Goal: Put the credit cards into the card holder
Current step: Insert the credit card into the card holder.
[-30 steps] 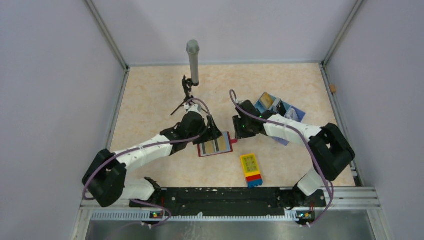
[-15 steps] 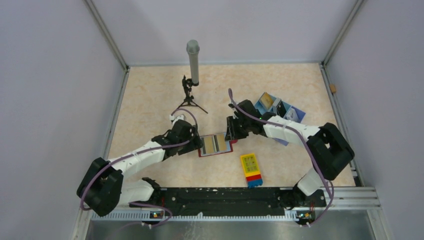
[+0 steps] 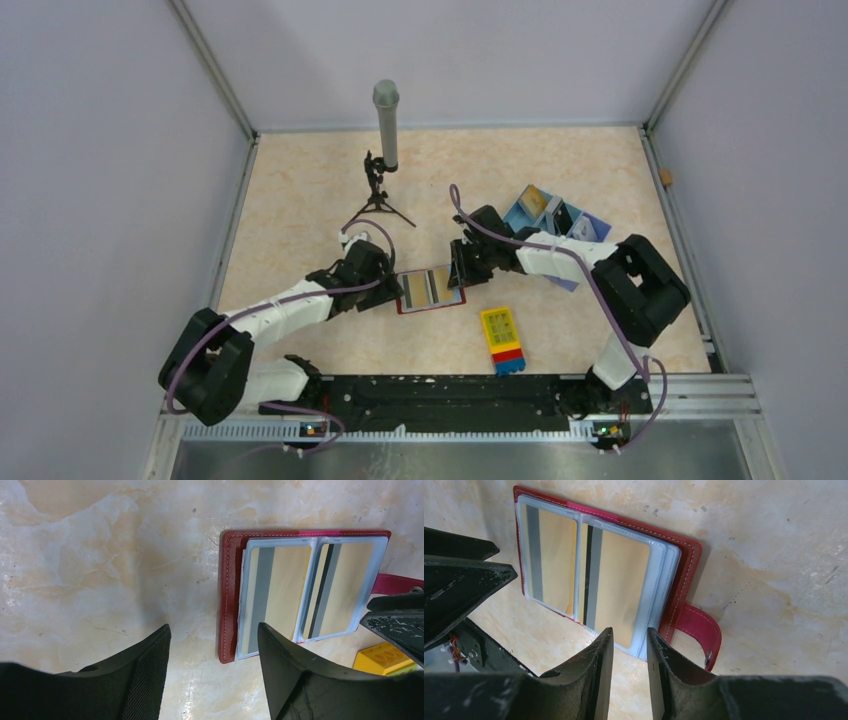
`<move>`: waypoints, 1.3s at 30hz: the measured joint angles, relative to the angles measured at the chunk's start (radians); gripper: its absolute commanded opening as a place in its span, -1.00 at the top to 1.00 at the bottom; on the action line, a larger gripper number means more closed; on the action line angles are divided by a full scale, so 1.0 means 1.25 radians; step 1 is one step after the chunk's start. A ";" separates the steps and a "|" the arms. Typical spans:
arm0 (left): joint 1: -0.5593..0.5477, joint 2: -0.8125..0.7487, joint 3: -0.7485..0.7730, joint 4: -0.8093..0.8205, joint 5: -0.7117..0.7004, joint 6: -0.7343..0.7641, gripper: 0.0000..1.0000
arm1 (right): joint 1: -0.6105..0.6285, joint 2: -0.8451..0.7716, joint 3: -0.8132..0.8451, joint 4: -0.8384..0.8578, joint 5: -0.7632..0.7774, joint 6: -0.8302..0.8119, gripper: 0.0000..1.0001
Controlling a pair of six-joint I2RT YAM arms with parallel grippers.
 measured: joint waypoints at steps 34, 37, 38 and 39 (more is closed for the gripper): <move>0.001 0.032 -0.010 0.078 0.030 -0.009 -0.03 | 0.000 -0.010 -0.003 -0.003 0.033 0.021 0.48; 0.001 0.032 -0.010 0.078 0.029 -0.009 -0.02 | 0.000 -0.012 -0.004 0.003 0.021 0.021 0.51; 0.001 0.032 -0.010 0.078 0.029 -0.009 -0.02 | 0.000 -0.012 -0.004 0.004 0.017 0.021 0.52; 0.001 0.032 -0.010 0.078 0.028 -0.009 -0.02 | 0.000 -0.011 -0.004 0.008 0.014 0.021 0.52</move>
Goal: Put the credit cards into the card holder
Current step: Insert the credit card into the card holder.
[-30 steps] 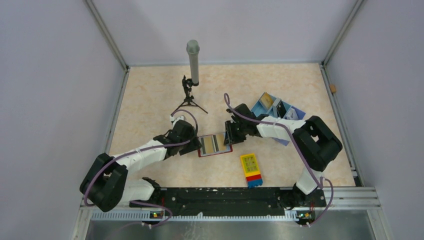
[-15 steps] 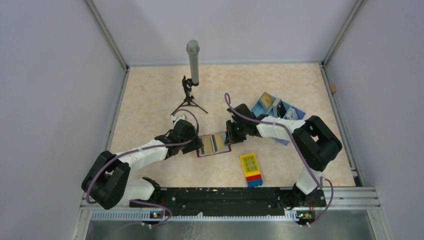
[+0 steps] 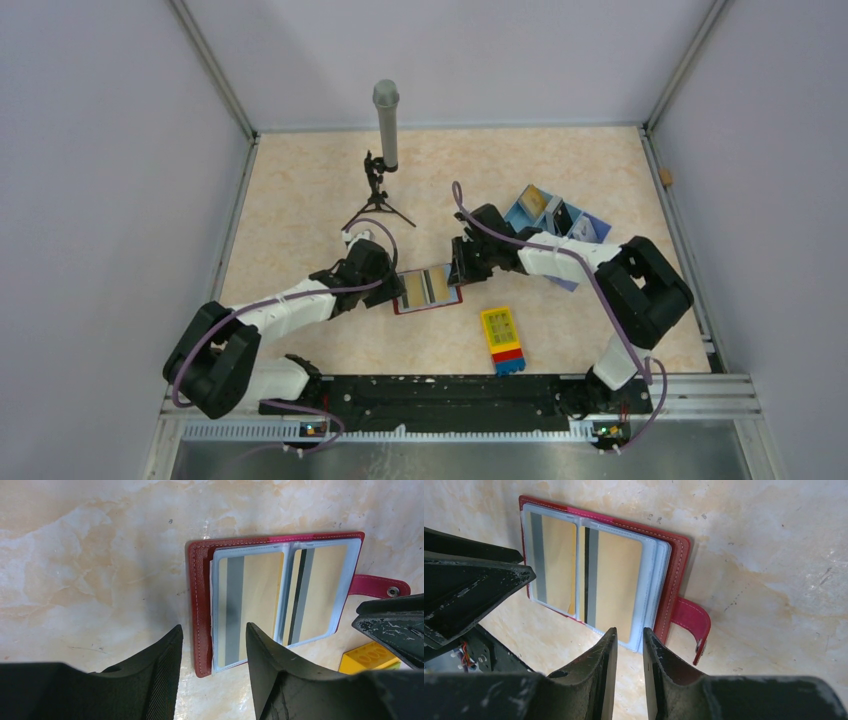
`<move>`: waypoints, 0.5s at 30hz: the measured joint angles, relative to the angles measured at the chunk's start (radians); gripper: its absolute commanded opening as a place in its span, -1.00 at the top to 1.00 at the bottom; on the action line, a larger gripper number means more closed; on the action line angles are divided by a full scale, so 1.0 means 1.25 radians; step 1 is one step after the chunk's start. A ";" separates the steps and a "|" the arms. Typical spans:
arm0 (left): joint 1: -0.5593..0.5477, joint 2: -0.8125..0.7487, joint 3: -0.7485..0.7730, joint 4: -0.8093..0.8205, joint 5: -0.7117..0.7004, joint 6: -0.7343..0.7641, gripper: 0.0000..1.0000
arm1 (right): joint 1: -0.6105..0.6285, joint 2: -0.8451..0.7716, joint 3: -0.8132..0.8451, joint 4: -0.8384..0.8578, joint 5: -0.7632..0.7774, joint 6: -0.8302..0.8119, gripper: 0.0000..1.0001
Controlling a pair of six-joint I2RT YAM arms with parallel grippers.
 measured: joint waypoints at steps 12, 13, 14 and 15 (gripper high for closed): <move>0.001 0.000 -0.001 0.000 -0.001 -0.005 0.00 | 0.000 0.033 0.000 0.027 -0.016 0.000 0.55; 0.001 0.000 -0.001 0.000 -0.001 -0.006 0.00 | 0.000 0.038 0.000 0.027 -0.016 0.000 0.55; 0.001 0.000 -0.001 0.000 -0.001 -0.006 0.01 | 0.000 0.043 0.000 0.027 -0.015 0.000 0.55; 0.001 0.000 -0.001 0.000 -0.001 -0.006 0.01 | 0.000 0.045 0.000 0.027 -0.014 0.000 0.55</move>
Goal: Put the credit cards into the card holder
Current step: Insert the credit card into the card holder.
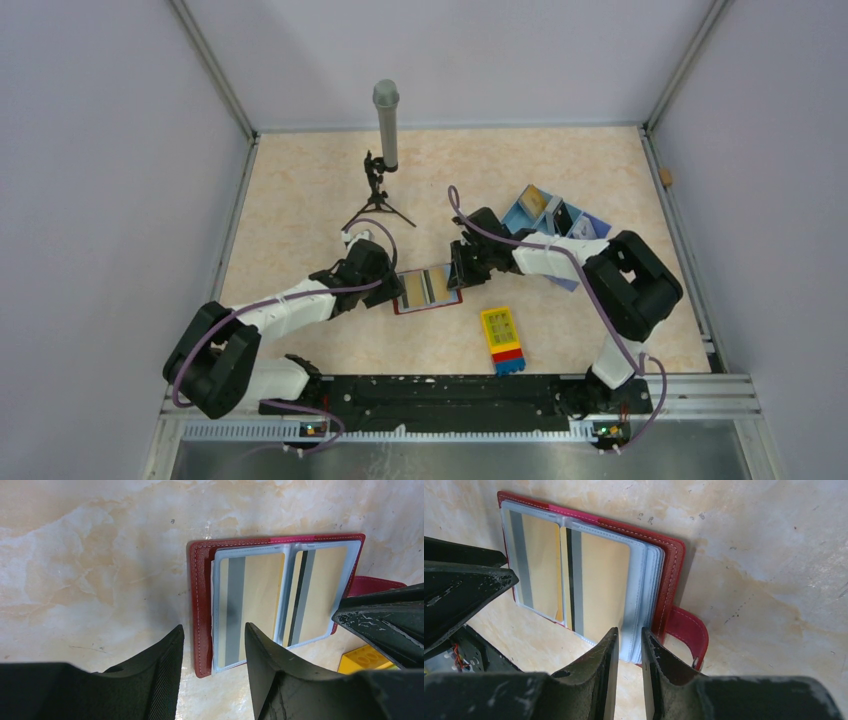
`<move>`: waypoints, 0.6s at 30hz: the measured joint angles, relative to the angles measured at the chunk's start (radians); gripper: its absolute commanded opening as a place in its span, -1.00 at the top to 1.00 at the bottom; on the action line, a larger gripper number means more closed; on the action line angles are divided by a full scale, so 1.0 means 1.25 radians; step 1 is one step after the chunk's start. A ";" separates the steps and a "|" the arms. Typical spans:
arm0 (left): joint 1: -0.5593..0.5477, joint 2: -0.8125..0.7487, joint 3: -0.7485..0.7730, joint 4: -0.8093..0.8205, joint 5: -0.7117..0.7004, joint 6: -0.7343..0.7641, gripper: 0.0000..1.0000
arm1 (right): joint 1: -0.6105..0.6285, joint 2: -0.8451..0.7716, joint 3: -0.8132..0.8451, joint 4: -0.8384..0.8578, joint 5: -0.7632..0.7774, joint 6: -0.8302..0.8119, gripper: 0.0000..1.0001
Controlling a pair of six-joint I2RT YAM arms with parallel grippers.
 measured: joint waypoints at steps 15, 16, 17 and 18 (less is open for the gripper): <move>0.002 0.000 -0.004 0.005 0.004 -0.005 0.06 | 0.000 0.005 -0.010 0.032 -0.019 0.015 0.61; 0.002 0.000 -0.005 0.006 0.005 -0.005 0.06 | 0.000 0.005 -0.010 0.031 -0.019 0.015 0.59; 0.002 0.000 -0.005 0.007 0.006 -0.005 0.06 | 0.000 0.005 -0.010 0.031 -0.018 0.015 0.56; 0.002 0.000 -0.005 0.007 0.006 -0.005 0.06 | 0.000 0.005 -0.010 0.030 -0.016 0.015 0.54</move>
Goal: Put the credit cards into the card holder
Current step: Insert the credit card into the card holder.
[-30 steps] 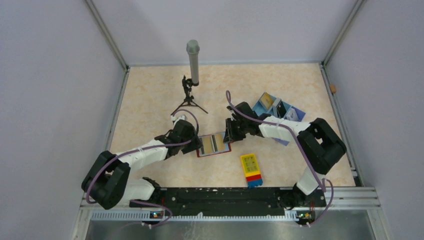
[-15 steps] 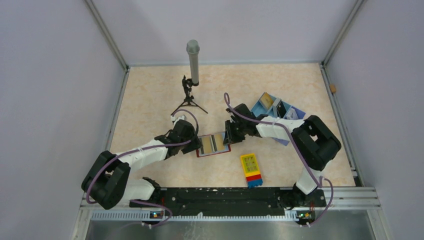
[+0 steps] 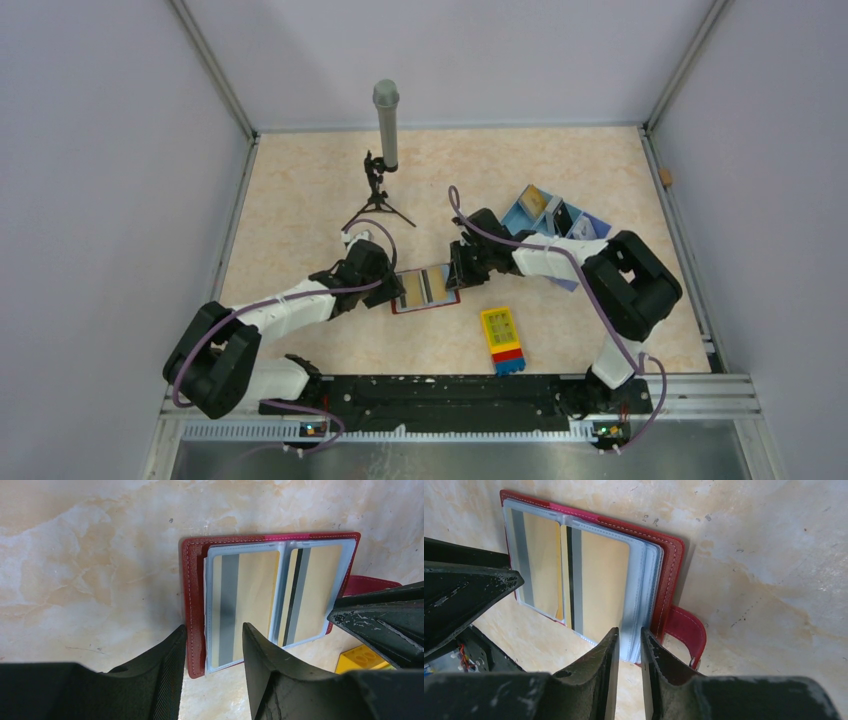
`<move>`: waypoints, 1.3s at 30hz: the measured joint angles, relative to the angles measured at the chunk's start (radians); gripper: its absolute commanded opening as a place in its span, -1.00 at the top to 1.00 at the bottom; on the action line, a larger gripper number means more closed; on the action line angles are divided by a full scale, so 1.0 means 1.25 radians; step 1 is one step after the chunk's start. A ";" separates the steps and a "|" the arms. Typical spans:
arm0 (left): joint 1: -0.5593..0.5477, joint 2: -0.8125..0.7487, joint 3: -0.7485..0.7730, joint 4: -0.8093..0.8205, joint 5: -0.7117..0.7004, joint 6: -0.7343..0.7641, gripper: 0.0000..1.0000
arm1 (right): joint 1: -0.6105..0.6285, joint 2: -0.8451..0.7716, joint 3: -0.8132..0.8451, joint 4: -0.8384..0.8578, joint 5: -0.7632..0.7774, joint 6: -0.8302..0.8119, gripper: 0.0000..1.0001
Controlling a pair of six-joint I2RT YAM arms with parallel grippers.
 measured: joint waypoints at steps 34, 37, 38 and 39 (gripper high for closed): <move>0.000 0.000 -0.002 0.005 0.009 0.000 0.08 | 0.008 -0.002 0.000 -0.006 0.014 0.000 0.65; 0.000 0.000 -0.002 0.005 0.009 0.000 0.08 | 0.008 0.000 0.000 -0.002 0.009 0.001 0.65; 0.000 0.000 -0.002 0.005 0.009 0.000 0.08 | 0.008 0.000 0.000 0.002 0.005 0.004 0.65; 0.000 0.000 -0.002 0.005 0.009 0.000 0.08 | 0.008 0.001 0.000 0.003 0.003 0.006 0.65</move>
